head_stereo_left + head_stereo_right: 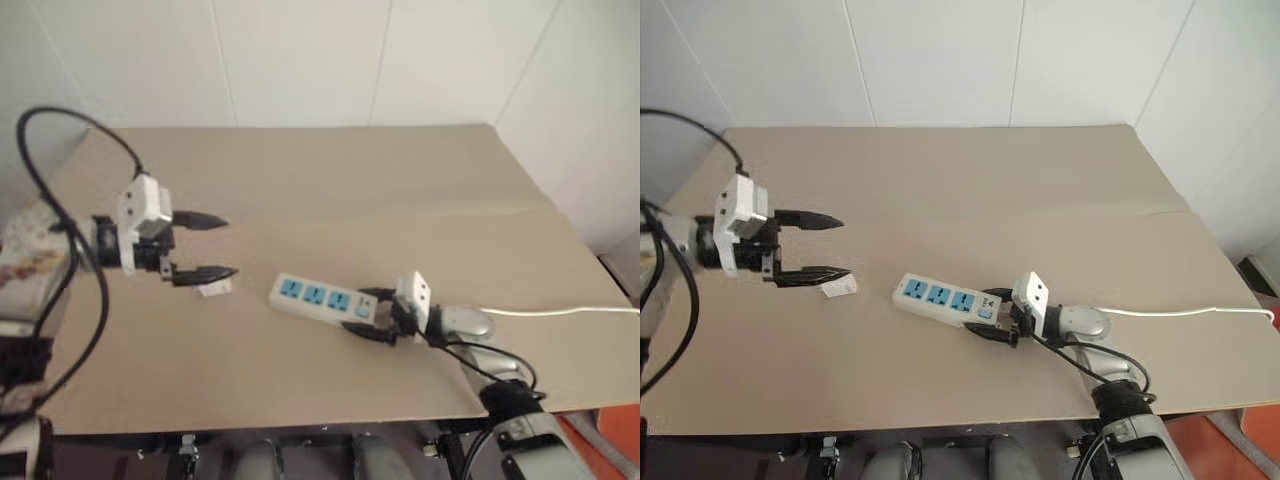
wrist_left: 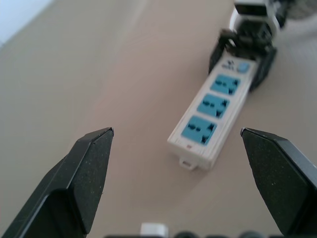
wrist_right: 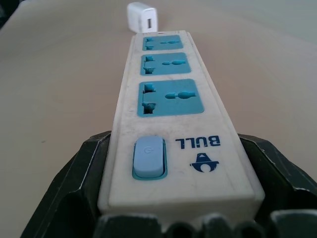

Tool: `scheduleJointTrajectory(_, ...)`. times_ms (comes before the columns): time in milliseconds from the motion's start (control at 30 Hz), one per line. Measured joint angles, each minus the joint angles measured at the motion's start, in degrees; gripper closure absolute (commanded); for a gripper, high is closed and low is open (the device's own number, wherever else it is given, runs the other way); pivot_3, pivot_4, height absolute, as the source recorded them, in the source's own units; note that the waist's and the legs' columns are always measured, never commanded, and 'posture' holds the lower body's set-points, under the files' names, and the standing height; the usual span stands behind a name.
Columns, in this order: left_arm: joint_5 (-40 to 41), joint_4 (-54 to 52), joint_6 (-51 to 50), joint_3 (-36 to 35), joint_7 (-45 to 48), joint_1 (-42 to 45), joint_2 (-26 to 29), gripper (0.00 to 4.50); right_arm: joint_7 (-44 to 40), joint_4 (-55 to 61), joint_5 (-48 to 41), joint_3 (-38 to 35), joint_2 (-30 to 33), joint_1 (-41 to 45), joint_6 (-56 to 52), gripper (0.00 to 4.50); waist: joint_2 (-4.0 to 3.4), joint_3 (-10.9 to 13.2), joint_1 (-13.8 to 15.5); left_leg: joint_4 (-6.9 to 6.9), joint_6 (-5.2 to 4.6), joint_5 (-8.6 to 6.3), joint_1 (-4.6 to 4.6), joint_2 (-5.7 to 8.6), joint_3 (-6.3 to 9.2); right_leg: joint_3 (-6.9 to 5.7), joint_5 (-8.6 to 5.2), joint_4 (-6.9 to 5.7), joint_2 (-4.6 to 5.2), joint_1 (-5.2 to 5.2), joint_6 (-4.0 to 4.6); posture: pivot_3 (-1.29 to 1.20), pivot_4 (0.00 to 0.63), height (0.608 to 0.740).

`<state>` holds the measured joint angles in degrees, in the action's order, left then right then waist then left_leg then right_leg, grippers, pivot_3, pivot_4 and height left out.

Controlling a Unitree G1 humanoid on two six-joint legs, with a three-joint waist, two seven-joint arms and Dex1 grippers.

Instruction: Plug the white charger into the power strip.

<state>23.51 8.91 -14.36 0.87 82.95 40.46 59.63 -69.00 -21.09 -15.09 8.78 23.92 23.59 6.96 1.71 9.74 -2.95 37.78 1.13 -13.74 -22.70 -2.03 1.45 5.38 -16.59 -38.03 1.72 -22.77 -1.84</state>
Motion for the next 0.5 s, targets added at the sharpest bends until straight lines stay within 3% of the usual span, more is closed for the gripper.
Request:
scheduleJointTrajectory(167,-6.99,16.02,12.64,15.37,8.79,17.15,0.83,0.00,-4.94,-1.14,0.11,1.89,-0.14,0.82,2.25,1.07,0.00,0.00,0.11,0.06,-0.01,0.00,0.07,0.00,-0.07,0.08,-0.01,-0.02,-0.02,0.06,-0.01,0.00,0.150,0.740)
scheduleJointTrajectory(367,-10.34,26.73,20.89,34.20,9.34,26.98,-1.51,0.00,-6.45,-4.63,0.93,2.43,-1.87,2.63,5.98,1.07,0.01,0.00,-0.33,0.07,-0.02,0.00,0.07,-0.08,-0.01,0.08,-0.01,-0.05,-0.14,0.07,-0.01,0.00,0.150,0.740)
scheduleJointTrajectory(500,-16.67,31.95,24.42,42.06,9.36,31.26,-4.24,0.00,-6.29,-5.49,1.54,2.82,-2.52,2.98,8.00,1.07,0.01,0.00,-0.93,0.08,-0.02,0.00,0.10,-0.10,0.01,0.10,-0.01,-0.09,-0.17,0.07,-0.01,0.00,0.150,0.740)
